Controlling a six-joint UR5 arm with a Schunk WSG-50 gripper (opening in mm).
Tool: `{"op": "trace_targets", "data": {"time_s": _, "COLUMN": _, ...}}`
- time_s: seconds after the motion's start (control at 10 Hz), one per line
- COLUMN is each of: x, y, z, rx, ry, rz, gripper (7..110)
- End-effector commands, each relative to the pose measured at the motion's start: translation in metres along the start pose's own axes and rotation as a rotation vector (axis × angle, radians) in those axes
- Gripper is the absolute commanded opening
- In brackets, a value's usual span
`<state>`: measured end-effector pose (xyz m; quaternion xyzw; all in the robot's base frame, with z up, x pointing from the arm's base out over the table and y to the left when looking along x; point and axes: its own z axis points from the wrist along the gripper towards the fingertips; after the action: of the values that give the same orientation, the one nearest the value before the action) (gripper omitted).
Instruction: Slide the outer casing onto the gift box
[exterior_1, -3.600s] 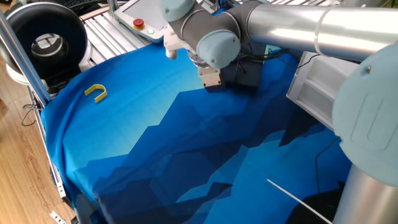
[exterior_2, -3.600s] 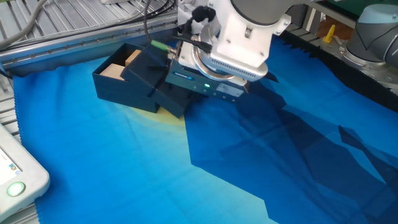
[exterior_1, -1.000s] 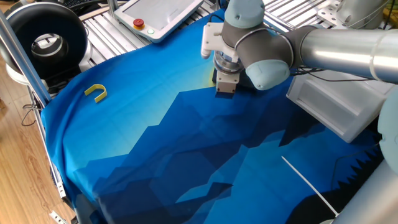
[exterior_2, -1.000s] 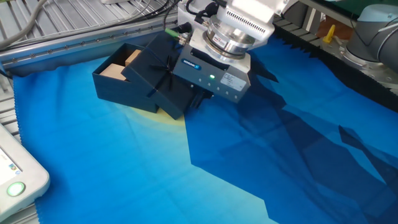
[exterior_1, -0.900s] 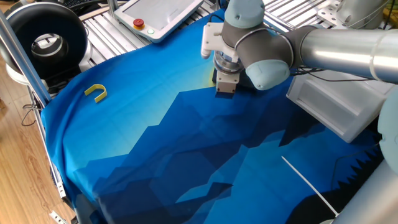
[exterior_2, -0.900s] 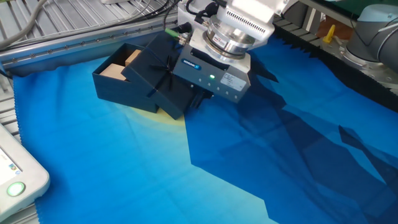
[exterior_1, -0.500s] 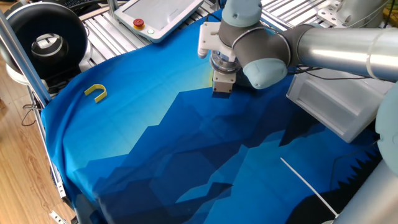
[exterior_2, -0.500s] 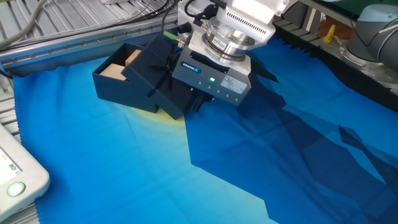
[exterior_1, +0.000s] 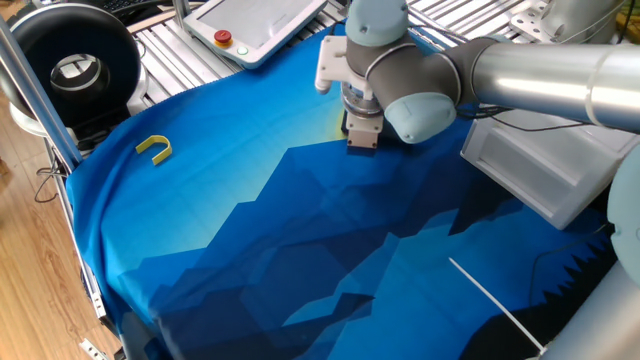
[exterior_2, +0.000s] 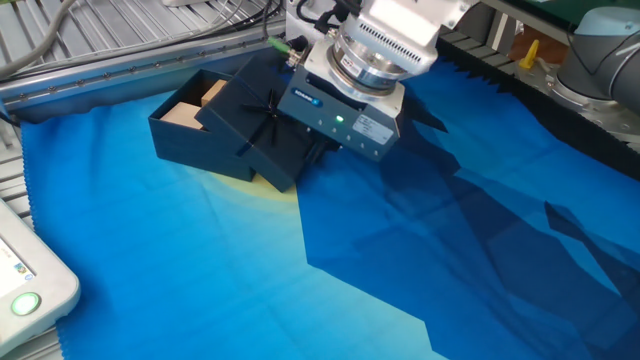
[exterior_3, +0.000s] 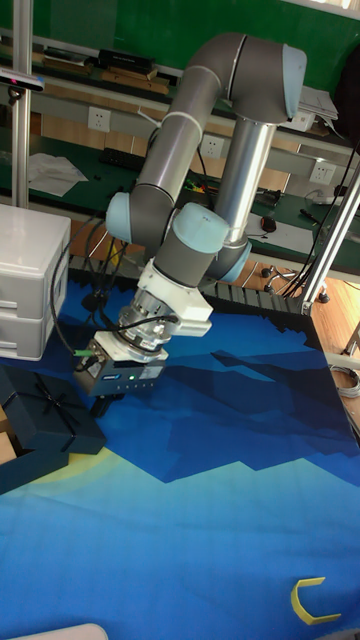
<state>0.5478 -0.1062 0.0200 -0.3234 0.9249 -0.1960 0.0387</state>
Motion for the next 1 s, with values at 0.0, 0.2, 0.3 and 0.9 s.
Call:
{"op": "trace_targets", "data": {"time_s": 0.0, "x": 0.019, "y": -0.012, "z": -0.002, "rx": 0.045, "ry": 0.074, "rz": 0.032, "gripper": 7}}
{"op": "trace_targets", "data": {"time_s": 0.2, "x": 0.035, "y": -0.017, "z": -0.004, "rx": 0.067, "ry": 0.135, "rz": 0.032, "gripper": 7}}
{"op": "trace_targets", "data": {"time_s": 0.3, "x": 0.042, "y": -0.016, "z": -0.005, "rx": 0.061, "ry": 0.163, "rz": 0.051, "gripper": 7}}
{"op": "trace_targets", "data": {"time_s": 0.9, "x": 0.013, "y": 0.019, "z": -0.002, "rx": -0.081, "ry": 0.048, "rz": -0.025, "gripper": 7}}
